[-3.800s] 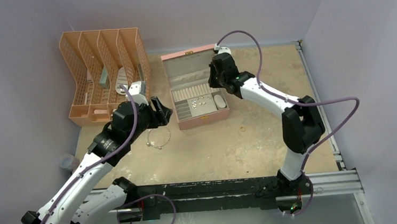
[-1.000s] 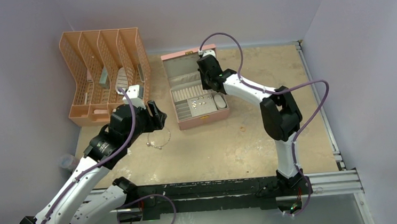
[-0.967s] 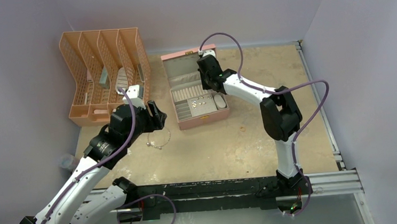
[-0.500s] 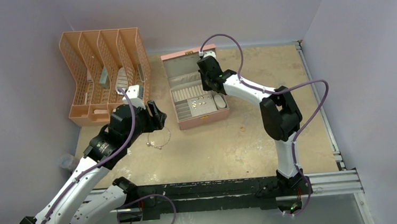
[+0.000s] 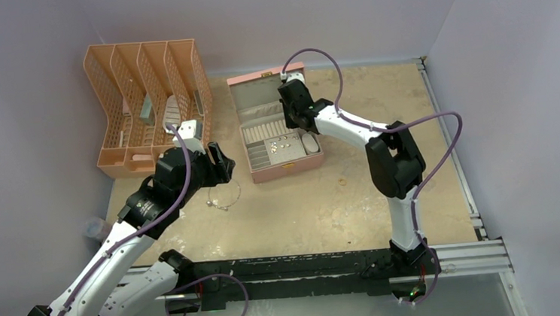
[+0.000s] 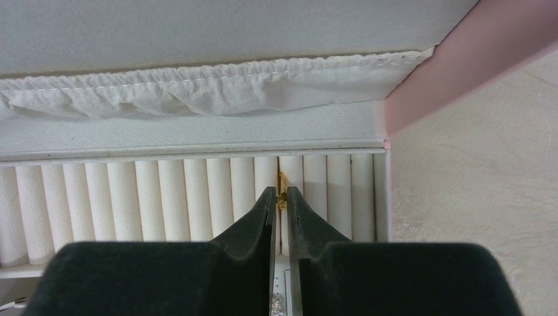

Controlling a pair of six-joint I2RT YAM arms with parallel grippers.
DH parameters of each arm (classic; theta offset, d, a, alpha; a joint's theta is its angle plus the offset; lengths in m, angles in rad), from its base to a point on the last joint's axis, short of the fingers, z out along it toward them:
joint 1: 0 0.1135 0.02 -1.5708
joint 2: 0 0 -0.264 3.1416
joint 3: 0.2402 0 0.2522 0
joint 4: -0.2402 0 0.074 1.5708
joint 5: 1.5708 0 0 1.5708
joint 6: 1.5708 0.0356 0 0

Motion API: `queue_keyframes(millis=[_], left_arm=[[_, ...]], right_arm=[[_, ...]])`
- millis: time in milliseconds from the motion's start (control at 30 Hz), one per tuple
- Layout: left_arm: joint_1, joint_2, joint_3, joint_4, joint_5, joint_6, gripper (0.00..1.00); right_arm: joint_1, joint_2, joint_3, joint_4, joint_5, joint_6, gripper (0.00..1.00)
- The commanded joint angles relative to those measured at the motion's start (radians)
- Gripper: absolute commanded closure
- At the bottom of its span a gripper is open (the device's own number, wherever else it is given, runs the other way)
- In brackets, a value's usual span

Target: Organize the mixed jewelry

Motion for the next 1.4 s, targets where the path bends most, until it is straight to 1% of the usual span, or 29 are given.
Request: queue_keyframes(millis=[0, 400, 500, 600, 733, 833, 933, 1033, 1167, 1267, 1367], left_arm=[[0.005, -0.008, -0.005, 0.024, -0.003, 0.018, 0.42], [0.005, -0.005, -0.005, 0.024, -0.003, 0.018, 0.42], [0.005, -0.005, -0.005, 0.024, -0.005, 0.017, 0.42], [0.005, -0.006, -0.004, 0.024, -0.004, 0.013, 0.42], [0.006, -0.012, -0.004, 0.024, -0.003, 0.009, 0.42], [0.006, -0.02, -0.007, 0.021, -0.003, 0.003, 0.42], [0.006, -0.028, -0.006, 0.024, 0.005, -0.001, 0.42], [0.006, -0.038, -0.008, 0.029, 0.016, -0.005, 0.42], [0.006, -0.05, -0.012, 0.034, 0.038, -0.015, 0.42], [0.005, -0.06, -0.016, 0.04, 0.054, -0.024, 0.42], [0.005, -0.067, -0.016, 0.043, 0.069, -0.023, 0.42]], right_arm=[[0.0, 0.026, -0.004, 0.023, -0.005, 0.005, 0.88], [0.0, 0.01, 0.002, 0.02, -0.018, 0.019, 0.86], [0.0, -0.034, 0.007, 0.015, -0.003, 0.042, 0.83], [0.001, -0.096, 0.001, 0.027, 0.01, 0.062, 0.76], [0.001, -0.198, -0.023, 0.039, 0.025, 0.095, 0.72], [0.0, -0.282, -0.083, 0.038, 0.047, 0.134, 0.7], [0.001, -0.38, -0.18, 0.026, 0.124, 0.199, 0.69], [0.001, -0.485, -0.298, -0.006, 0.229, 0.304, 0.66], [-0.001, -0.61, -0.456, -0.115, 0.34, 0.489, 0.59], [-0.001, -0.678, -0.556, -0.19, 0.348, 0.612, 0.56], [-0.002, -0.71, -0.653, -0.202, 0.308, 0.689, 0.58]])
